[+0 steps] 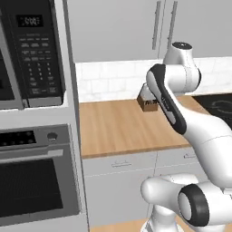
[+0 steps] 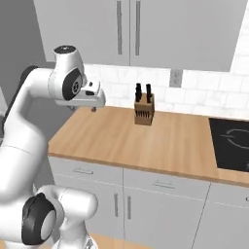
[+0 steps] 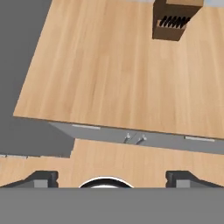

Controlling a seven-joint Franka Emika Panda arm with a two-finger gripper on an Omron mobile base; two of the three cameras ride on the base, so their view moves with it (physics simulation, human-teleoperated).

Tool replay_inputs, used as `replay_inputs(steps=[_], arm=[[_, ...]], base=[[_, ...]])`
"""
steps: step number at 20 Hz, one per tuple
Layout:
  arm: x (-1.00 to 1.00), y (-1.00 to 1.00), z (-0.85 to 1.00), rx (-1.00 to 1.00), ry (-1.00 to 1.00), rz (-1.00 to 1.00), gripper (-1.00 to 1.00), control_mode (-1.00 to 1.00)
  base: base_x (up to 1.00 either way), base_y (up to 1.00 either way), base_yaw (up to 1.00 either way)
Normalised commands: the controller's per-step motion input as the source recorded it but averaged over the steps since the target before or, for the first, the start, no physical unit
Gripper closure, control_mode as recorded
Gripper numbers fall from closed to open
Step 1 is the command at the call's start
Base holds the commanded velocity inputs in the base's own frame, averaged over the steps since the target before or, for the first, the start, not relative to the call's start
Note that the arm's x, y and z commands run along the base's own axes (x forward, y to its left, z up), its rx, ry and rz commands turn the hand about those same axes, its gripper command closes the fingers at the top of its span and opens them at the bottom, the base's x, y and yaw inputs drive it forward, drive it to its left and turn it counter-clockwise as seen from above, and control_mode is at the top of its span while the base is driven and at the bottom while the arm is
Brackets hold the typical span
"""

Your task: Take a straw from the drawer in front and place it inside the glass cup on the dining counter.

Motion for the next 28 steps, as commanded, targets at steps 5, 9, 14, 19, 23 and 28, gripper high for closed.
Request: replay_inputs(steps=[5, 9, 14, 19, 23, 28], arm=[[0.00, 0.00, 0.00, 0.00, 0.00, 0.00, -1.00, 1.00], [0.00, 0.00, 0.00, 0.00, 0.00, 0.00, -1.00, 1.00], [0.00, 0.00, 0.00, 0.00, 0.00, 0.00, -1.00, 1.00], [0.00, 0.00, 0.00, 0.00, 0.00, 0.00, -1.00, 1.00], [0.00, 0.00, 0.00, 0.00, 0.00, 0.00, -1.00, 1.00], [0.00, 0.00, 0.00, 0.00, 0.00, 0.00, -1.00, 1.00]], base=[[-0.01, -0.61, 0.60], [0.00, -0.53, 0.75], [0.00, -0.61, 0.73], [0.00, -0.79, 0.66], [-0.05, -0.89, 0.56], [-0.31, -0.82, 0.40]])
